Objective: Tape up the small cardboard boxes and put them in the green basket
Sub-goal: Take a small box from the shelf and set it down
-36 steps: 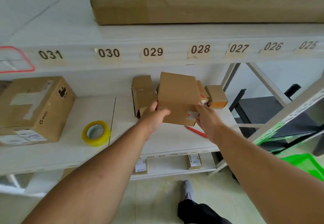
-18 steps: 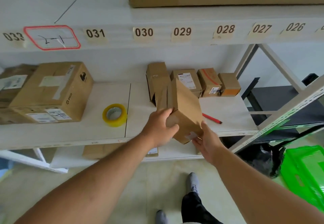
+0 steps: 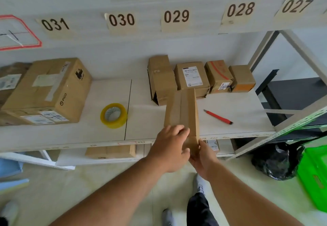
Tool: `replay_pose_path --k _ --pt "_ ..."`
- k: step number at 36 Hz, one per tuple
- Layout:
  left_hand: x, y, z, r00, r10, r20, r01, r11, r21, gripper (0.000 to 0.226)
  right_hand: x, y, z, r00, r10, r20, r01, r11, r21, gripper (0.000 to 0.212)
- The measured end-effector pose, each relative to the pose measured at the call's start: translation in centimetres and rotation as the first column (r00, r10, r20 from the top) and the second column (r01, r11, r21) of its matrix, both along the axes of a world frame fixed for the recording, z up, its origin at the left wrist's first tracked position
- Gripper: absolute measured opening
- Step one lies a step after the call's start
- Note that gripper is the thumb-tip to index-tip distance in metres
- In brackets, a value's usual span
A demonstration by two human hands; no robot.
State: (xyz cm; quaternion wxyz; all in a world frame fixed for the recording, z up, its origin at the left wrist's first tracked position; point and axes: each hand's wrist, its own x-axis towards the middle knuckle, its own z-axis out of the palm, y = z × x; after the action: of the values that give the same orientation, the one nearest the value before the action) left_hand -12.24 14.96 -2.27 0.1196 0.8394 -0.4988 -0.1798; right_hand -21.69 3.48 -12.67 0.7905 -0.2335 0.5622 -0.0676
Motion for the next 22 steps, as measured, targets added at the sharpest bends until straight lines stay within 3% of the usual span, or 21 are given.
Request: replay_pose_path --k 6,10,13,15,20,22 --pt "-0.5 -0.9 -1.7 0.993 -0.084 0.087 0.078 0.994 0.071 0.065 1.7 -1.4 1.7 0.997 0.079 -0.018 -0.080 0.996 -0.040 0.043" --pt "0.1 -1.2 -1.7 0.998 -0.060 0.032 0.060 0.998 -0.002 0.057 1.6 -2.6 3.3 0.935 0.272 -0.226 -0.311 0.937 -0.159 0.051" --pt "1.4 -1.4 -1.2 0.997 0.047 -0.059 -0.054 0.990 -0.127 0.045 1.3 -3.8 4.3 0.824 0.346 -0.450 -0.542 0.711 -0.447 0.046" --pt "2.3 -1.6 -1.3 0.992 0.097 -0.078 -0.109 0.980 -0.166 0.043 1.3 -4.4 4.6 0.795 0.333 -0.507 -0.600 0.547 -0.583 0.043" --pt "2.8 -1.9 -2.7 0.997 0.069 -0.044 -0.074 0.986 -0.147 0.049 2.1 -4.6 6.1 0.674 0.465 -0.575 -0.701 0.155 -0.696 0.051" --pt "2.6 -1.9 -3.3 0.997 0.072 -0.037 -0.077 0.985 -0.153 0.050 2.2 -4.5 6.4 0.626 0.476 -0.617 -0.724 0.063 -0.687 0.052"
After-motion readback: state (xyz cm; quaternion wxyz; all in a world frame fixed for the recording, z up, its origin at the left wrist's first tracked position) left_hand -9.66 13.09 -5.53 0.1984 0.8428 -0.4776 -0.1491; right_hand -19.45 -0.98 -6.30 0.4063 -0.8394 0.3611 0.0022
